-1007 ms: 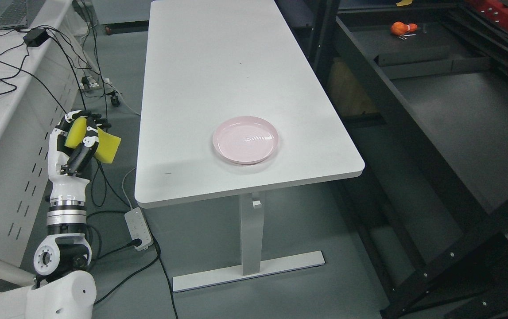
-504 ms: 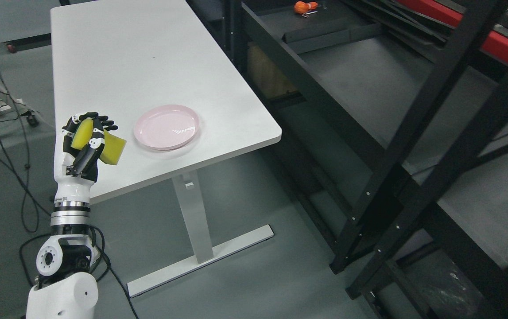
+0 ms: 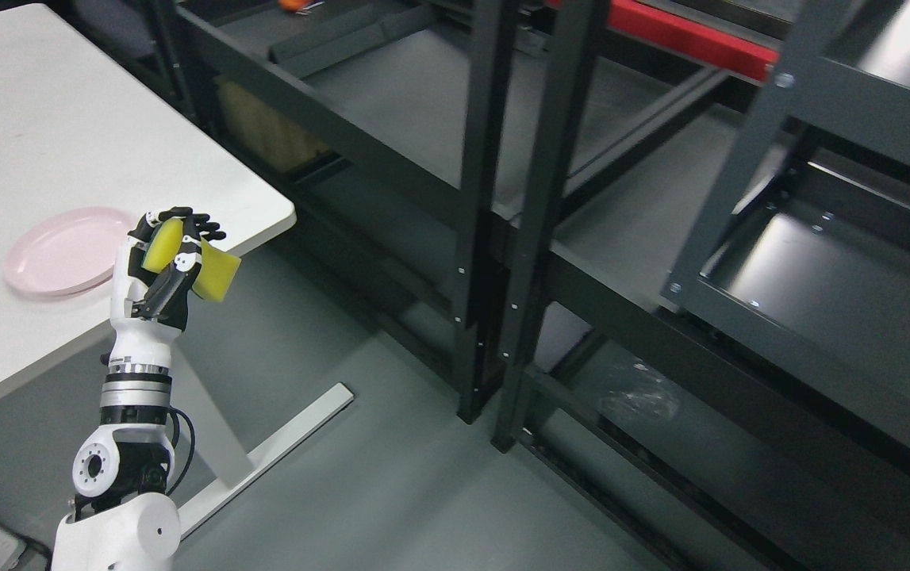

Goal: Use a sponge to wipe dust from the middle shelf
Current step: 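Turn toward the metal shelf holding the sponge in the left hand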

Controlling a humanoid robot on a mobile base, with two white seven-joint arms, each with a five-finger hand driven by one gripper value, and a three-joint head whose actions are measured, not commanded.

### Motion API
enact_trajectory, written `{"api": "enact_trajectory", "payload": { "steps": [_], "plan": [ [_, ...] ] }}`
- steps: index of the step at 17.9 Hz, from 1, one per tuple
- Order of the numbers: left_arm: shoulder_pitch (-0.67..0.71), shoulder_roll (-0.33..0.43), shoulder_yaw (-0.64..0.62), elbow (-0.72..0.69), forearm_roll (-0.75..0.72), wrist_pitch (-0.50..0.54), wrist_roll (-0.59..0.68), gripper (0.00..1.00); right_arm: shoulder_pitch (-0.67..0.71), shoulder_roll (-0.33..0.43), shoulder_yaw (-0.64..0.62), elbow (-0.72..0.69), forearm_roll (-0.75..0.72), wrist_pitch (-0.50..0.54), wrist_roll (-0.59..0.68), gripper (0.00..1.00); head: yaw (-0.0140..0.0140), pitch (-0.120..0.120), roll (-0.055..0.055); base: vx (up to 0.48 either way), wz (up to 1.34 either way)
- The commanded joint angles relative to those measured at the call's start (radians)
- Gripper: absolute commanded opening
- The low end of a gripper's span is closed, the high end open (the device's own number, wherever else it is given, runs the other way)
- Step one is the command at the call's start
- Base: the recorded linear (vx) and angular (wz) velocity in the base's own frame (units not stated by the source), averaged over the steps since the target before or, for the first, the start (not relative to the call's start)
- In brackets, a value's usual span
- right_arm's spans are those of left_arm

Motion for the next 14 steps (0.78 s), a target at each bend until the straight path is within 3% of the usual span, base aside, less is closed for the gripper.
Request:
{"api": "enact_trajectory", "payload": {
  "steps": [1, 14],
  "plan": [
    [0.003, 0.018, -0.027, -0.027, 0.000, 0.006, 0.005, 0.00, 0.000, -0.017, 0.000, -0.017, 0.000, -0.001, 0.001, 1.00, 0.0000, 0.000, 0.000, -0.184, -0.81],
    [0.006, 0.018, -0.037, -0.062, -0.003, 0.035, 0.006, 0.00, 0.000, -0.017, 0.000, -0.017, 0.000, -0.001, 0.001, 1.00, 0.0000, 0.000, 0.000, -0.097, -0.75]
  ]
}}
